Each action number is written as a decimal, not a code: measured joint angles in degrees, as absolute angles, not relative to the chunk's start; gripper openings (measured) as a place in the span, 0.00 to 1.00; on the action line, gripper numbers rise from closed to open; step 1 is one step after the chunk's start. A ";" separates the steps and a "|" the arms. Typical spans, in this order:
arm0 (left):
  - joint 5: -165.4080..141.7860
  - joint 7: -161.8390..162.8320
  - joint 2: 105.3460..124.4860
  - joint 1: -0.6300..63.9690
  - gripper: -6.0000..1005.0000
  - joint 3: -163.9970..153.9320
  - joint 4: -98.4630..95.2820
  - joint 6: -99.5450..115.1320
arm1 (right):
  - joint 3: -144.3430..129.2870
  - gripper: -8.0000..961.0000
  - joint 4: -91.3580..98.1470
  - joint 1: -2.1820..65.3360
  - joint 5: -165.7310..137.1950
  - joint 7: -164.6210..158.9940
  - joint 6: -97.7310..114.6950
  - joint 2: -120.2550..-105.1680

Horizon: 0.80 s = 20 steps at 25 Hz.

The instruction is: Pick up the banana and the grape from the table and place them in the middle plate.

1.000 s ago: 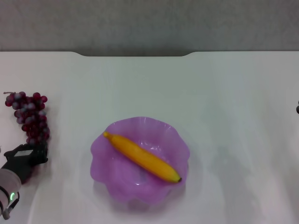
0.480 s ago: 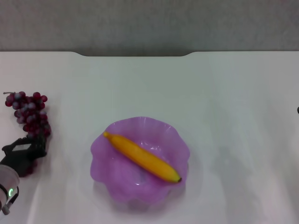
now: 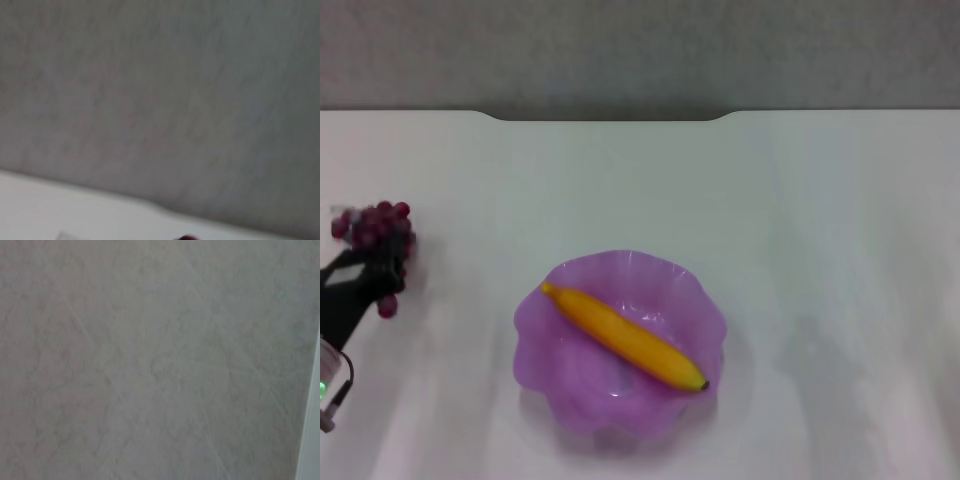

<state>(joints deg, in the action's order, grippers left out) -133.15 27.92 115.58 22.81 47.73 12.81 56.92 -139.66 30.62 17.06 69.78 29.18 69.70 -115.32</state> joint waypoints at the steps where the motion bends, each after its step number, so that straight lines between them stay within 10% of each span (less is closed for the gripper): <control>1: -134.39 30.00 115.19 22.45 0.24 47.72 12.75 59.50 | -139.65 0.01 30.41 17.05 69.78 29.18 69.70 -115.31; 13: -154.05 55.18 105.04 24.12 0.24 47.73 10.29 93.47 | -139.65 0.01 30.05 17.08 69.79 29.10 68.68 -115.31; 20: -161.84 56.00 102.80 28.81 0.24 47.93 10.38 104.05 | -139.66 0.01 29.97 17.43 69.74 29.08 67.34 -115.31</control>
